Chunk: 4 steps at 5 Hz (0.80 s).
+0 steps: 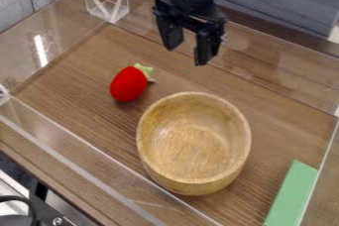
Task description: Move the red object to the left side of the table
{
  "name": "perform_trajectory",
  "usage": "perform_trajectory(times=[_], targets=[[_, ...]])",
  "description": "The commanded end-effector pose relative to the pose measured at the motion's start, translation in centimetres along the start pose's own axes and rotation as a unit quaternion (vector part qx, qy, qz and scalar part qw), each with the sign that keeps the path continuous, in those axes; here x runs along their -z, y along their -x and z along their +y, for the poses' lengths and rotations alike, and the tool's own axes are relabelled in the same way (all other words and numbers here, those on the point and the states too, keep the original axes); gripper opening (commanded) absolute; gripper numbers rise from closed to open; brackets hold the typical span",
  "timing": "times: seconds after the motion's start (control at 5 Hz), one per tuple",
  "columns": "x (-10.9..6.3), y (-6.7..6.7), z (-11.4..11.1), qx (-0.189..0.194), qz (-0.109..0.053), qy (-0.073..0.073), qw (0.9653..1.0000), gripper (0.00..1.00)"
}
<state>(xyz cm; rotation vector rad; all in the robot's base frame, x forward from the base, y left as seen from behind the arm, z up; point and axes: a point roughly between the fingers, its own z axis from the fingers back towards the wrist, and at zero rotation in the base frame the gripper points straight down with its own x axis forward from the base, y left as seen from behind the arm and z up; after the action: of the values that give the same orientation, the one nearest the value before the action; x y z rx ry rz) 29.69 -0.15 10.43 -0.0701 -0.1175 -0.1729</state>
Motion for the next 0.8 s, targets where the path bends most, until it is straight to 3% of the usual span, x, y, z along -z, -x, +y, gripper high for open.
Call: perform_trajectory(times=[0.0,0.2,0.4,0.6], targets=[[0.9,-0.4,-0.7,-0.012,-0.011,0.0,0.9999,1.0],[2.1,0.2,-1.9,0.01,-0.004,0.009,0.9999,0.0],[2.3,0.1,-1.9,0.023,-0.005,0.005,0.9997,1.0],[1.4,0.1,-1.7,0.007,-0.004,-0.004,1.0,1.0]])
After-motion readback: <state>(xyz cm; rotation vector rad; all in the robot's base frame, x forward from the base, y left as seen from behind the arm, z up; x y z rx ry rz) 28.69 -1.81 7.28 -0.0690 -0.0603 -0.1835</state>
